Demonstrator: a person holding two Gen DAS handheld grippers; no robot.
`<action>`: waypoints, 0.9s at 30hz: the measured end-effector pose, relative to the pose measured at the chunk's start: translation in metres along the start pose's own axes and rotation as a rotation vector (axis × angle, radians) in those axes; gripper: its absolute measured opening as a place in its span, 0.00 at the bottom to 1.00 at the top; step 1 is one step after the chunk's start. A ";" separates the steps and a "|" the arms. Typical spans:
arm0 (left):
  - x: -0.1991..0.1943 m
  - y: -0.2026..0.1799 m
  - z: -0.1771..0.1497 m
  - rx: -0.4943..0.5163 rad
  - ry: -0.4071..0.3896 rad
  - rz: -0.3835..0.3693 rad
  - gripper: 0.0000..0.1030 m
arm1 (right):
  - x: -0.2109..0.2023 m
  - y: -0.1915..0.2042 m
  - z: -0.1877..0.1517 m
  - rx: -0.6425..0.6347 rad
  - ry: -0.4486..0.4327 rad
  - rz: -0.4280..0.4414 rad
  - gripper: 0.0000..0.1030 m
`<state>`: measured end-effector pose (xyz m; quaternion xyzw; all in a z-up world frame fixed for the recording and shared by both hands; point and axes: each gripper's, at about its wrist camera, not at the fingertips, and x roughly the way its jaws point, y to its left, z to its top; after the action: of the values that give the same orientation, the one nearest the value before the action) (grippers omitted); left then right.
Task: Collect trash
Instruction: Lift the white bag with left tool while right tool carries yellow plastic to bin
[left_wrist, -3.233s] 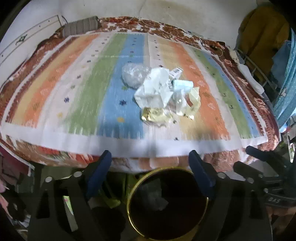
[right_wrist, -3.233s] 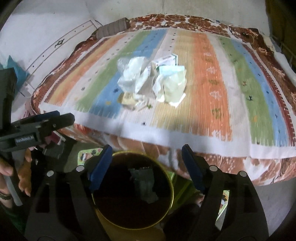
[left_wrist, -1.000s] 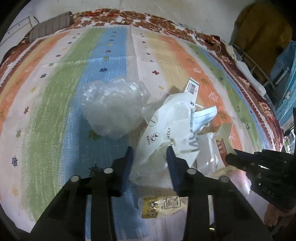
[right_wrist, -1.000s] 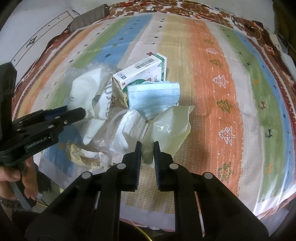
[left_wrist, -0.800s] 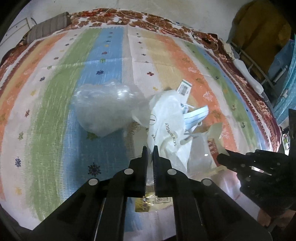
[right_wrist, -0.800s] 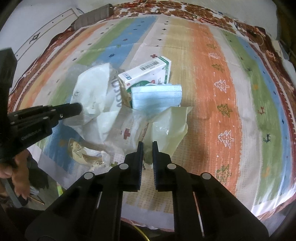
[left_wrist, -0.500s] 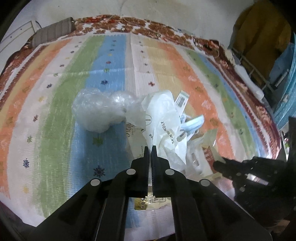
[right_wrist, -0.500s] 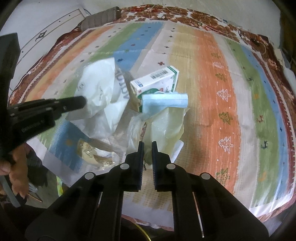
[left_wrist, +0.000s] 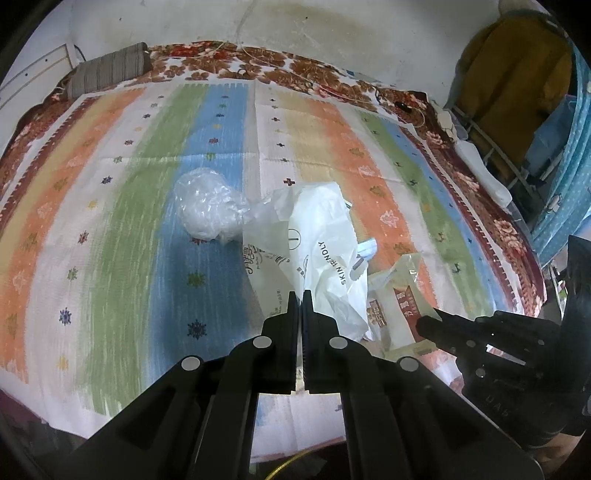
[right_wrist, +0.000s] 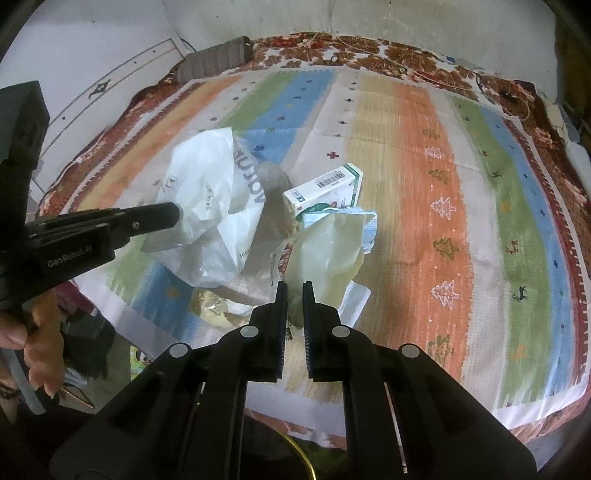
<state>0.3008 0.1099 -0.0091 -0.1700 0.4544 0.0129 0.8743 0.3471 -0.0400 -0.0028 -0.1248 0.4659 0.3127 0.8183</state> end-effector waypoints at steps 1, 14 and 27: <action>-0.003 -0.001 -0.001 -0.001 -0.002 0.000 0.01 | -0.004 0.001 -0.001 0.002 -0.007 0.005 0.07; -0.044 -0.004 -0.021 -0.055 -0.018 -0.006 0.01 | -0.050 0.012 -0.021 0.005 -0.067 0.049 0.07; -0.086 -0.013 -0.051 -0.083 -0.076 -0.060 0.01 | -0.095 0.028 -0.061 -0.021 -0.134 0.048 0.07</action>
<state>0.2124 0.0936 0.0361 -0.2188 0.4146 0.0121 0.8832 0.2527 -0.0864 0.0463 -0.1008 0.4099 0.3448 0.8384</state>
